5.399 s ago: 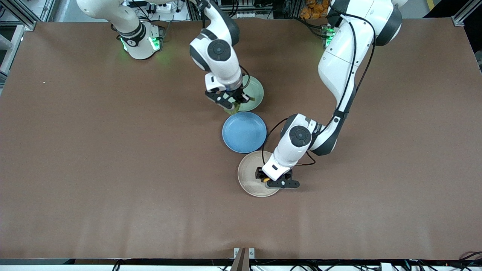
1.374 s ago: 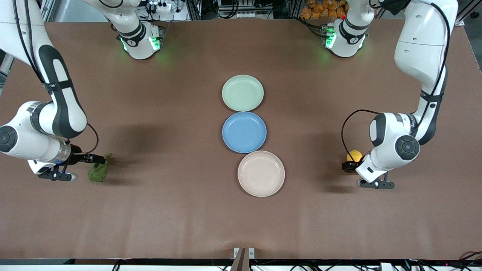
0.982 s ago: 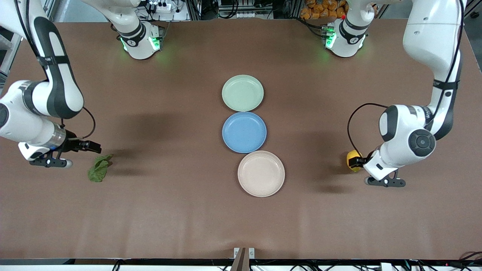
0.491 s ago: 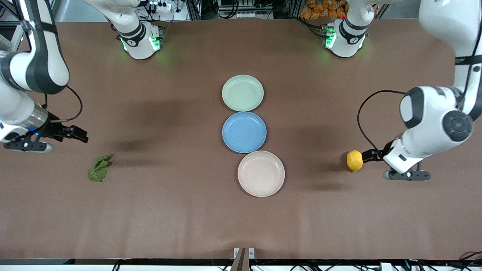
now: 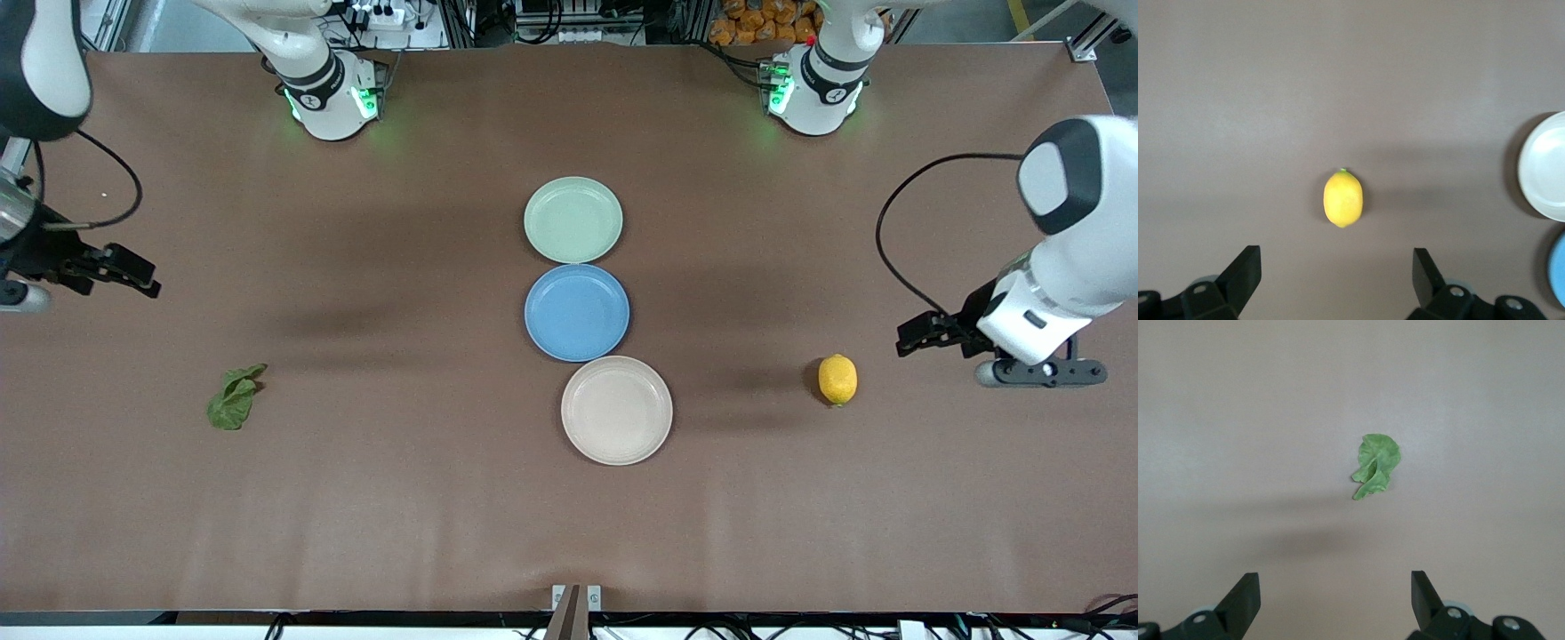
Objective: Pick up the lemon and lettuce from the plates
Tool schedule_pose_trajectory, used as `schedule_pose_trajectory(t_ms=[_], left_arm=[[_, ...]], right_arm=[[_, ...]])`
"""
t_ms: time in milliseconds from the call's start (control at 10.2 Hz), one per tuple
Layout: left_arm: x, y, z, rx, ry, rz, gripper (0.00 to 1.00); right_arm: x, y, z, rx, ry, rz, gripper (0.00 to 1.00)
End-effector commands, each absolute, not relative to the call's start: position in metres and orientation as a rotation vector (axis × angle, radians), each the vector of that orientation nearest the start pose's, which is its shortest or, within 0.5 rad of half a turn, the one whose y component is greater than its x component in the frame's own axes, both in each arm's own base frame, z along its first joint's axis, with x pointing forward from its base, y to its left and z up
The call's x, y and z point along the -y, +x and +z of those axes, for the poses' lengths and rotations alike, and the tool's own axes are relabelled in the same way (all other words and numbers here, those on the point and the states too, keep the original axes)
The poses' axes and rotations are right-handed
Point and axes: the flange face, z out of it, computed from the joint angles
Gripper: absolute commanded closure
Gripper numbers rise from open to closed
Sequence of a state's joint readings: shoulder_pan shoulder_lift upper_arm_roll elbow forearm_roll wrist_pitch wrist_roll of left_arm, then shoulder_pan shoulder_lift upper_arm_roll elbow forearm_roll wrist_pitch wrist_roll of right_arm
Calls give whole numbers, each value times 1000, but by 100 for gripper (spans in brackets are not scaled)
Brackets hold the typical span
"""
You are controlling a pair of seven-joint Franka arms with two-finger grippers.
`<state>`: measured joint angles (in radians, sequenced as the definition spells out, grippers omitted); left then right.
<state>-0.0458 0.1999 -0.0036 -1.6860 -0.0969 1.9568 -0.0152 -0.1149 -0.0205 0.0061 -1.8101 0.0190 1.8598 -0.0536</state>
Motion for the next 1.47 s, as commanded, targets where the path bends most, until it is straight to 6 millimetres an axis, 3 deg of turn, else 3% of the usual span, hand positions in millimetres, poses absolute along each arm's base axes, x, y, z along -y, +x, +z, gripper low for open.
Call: schedule_pose_trajectory(t_ms=[0, 196, 687, 883, 1374], left_arm=[[37, 625, 523, 14, -3276, -99, 0], [37, 616, 550, 9, -3275, -161, 0], [42, 589, 606, -29, -3262, -193, 0], [41, 577, 620, -42, -3241, -180, 0], [39, 570, 636, -71, -3163, -176, 0]], right_arm=[[44, 564, 588, -31, -3137, -145, 0], [36, 562, 612, -8, -3138, -142, 0], [26, 551, 642, 26, -3166, -56, 0], [23, 548, 658, 30, -3166, -71, 0], [29, 545, 658, 20, -3163, -47, 0]])
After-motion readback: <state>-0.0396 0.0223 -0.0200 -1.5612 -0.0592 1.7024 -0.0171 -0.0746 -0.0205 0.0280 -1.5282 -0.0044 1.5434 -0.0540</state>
